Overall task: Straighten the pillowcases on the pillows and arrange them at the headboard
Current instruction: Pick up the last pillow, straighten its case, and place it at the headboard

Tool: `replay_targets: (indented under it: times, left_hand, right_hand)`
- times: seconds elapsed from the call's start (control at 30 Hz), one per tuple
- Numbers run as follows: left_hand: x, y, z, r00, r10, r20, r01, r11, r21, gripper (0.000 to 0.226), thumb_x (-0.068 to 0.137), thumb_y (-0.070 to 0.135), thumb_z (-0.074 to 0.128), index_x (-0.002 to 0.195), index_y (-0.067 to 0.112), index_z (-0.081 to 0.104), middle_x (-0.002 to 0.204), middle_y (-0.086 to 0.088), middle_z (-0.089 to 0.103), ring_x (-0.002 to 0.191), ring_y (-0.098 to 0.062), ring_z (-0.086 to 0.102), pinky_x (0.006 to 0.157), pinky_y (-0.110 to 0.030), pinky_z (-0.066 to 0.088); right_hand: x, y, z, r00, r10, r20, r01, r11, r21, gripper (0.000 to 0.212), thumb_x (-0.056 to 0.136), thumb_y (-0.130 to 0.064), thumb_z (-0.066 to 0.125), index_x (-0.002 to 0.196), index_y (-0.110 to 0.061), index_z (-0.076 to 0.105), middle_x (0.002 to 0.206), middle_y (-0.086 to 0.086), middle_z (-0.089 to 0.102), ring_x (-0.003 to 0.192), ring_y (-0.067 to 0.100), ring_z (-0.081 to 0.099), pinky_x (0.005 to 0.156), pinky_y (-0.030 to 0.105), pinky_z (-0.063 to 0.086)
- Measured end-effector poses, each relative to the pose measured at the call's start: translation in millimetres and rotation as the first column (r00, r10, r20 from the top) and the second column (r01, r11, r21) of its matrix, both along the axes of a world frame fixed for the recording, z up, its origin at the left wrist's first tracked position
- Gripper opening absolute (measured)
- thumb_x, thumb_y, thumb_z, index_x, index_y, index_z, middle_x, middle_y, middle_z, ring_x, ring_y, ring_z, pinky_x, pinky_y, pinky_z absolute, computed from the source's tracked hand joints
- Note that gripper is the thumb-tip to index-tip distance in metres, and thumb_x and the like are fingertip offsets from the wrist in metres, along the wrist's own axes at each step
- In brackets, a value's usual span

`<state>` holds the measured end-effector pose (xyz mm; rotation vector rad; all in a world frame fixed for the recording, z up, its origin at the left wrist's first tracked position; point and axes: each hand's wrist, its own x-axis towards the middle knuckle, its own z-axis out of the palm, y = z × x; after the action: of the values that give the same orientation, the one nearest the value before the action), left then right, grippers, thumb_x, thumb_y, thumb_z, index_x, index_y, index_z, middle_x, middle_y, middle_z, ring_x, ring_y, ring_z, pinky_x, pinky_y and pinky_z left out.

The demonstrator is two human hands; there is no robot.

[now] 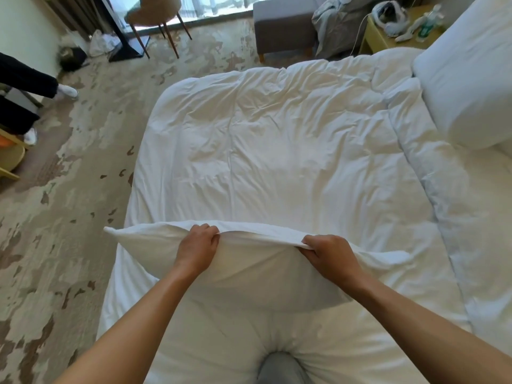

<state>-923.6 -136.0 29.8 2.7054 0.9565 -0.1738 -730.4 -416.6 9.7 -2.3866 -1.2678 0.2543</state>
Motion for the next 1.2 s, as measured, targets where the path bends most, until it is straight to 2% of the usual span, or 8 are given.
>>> replay_targets:
  times: [0.13, 0.27, 0.53, 0.7, 0.83, 0.97, 1.07, 1.2]
  left_hand:
    - [5, -43, 26, 0.996, -0.043, 0.079, 0.042, 0.999, 0.023, 0.025, 0.104, 0.026, 0.044, 0.085, 0.019, 0.059, 0.082, 0.002, 0.065, 0.081, -0.023, 0.060, 0.067, -0.040, 0.050]
    - [29, -117, 52, 0.985, -0.125, 0.121, 0.124, 0.992, 0.017, 0.025, 0.105, 0.028, 0.045, 0.094, 0.020, 0.066, 0.087, 0.001, 0.071, 0.082, -0.024, 0.065, 0.071, -0.039, 0.052]
    - [81, -320, 89, 0.956, -0.240, 0.169, 0.245, 0.969, -0.012, 0.021, 0.104, 0.031, 0.048, 0.094, 0.025, 0.066, 0.082, -0.001, 0.072, 0.077, -0.026, 0.067, 0.070, -0.040, 0.055]
    - [95, -408, 108, 0.946, -0.257, 0.199, 0.270, 0.962, -0.044, 0.020, 0.103, 0.032, 0.050, 0.093, 0.026, 0.067, 0.081, 0.000, 0.071, 0.076, -0.023, 0.066, 0.071, -0.039, 0.054]
    - [94, -451, 109, 0.946, -0.260, 0.193, 0.273, 0.961, -0.044, 0.021, 0.103, 0.033, 0.050, 0.091, 0.028, 0.067, 0.079, 0.004, 0.070, 0.074, -0.019, 0.064, 0.069, -0.037, 0.053]
    - [86, -477, 93, 0.954, -0.240, 0.181, 0.264, 0.957, -0.121, 0.021, 0.103, 0.030, 0.052, 0.090, 0.026, 0.068, 0.079, 0.004, 0.069, 0.075, -0.019, 0.064, 0.069, -0.037, 0.053]
    - [68, -491, 69, 0.967, -0.236, 0.094, 0.249, 0.954, -0.166, 0.024, 0.104, 0.029, 0.051, 0.090, 0.023, 0.069, 0.085, 0.004, 0.070, 0.081, -0.019, 0.063, 0.073, -0.039, 0.054]
    - [44, -493, 44, 0.986, -0.109, 0.125, 0.134, 0.966, -0.221, 0.024, 0.105, 0.028, 0.050, 0.090, 0.022, 0.066, 0.081, 0.003, 0.067, 0.078, -0.019, 0.063, 0.071, -0.041, 0.054]
  right_hand:
    - [-6, -55, 24, 1.000, -0.019, 0.013, 0.018, 0.998, 0.055, 0.046, 0.096, -0.053, 0.050, 0.073, -0.015, 0.061, 0.062, 0.003, 0.064, 0.059, 0.033, 0.061, 0.052, 0.038, 0.045]
    - [2, -138, 43, 0.991, -0.131, 0.037, 0.129, 0.990, 0.055, 0.037, 0.096, -0.046, 0.067, 0.074, -0.017, 0.063, 0.062, 0.001, 0.065, 0.059, 0.028, 0.063, 0.053, 0.037, 0.048]
    - [12, -352, 72, 0.902, -0.432, -0.009, 0.428, 0.892, 0.145, 0.029, 0.096, -0.040, 0.071, 0.077, -0.018, 0.070, 0.069, 0.001, 0.072, 0.068, 0.029, 0.068, 0.057, 0.036, 0.049]
    - [13, -445, 99, 0.860, -0.509, -0.030, 0.504, 0.839, 0.207, 0.022, 0.091, -0.040, 0.074, 0.080, -0.022, 0.075, 0.069, 0.000, 0.073, 0.068, 0.028, 0.069, 0.057, 0.035, 0.050]
    - [19, -491, 104, 0.846, -0.530, -0.069, 0.531, 0.820, 0.214, 0.031, 0.089, -0.050, 0.068, 0.074, -0.023, 0.071, 0.061, -0.004, 0.067, 0.058, 0.021, 0.063, 0.054, 0.035, 0.050]
    - [22, -513, 79, 0.844, -0.525, -0.112, 0.534, 0.842, 0.073, 0.038, 0.094, -0.044, 0.069, 0.067, -0.019, 0.064, 0.061, -0.001, 0.066, 0.060, 0.025, 0.060, 0.055, 0.037, 0.048]
    - [15, -517, 55, 0.847, -0.493, -0.199, 0.489, 0.869, -0.072, 0.031, 0.099, -0.040, 0.064, 0.074, -0.022, 0.067, 0.075, -0.003, 0.065, 0.073, 0.025, 0.062, 0.063, 0.037, 0.048]
    - [0, -515, 39, 0.862, -0.471, -0.184, 0.475, 0.880, -0.027, 0.024, 0.097, -0.036, 0.069, 0.079, -0.019, 0.069, 0.077, -0.006, 0.056, 0.069, 0.018, 0.056, 0.060, 0.033, 0.042]
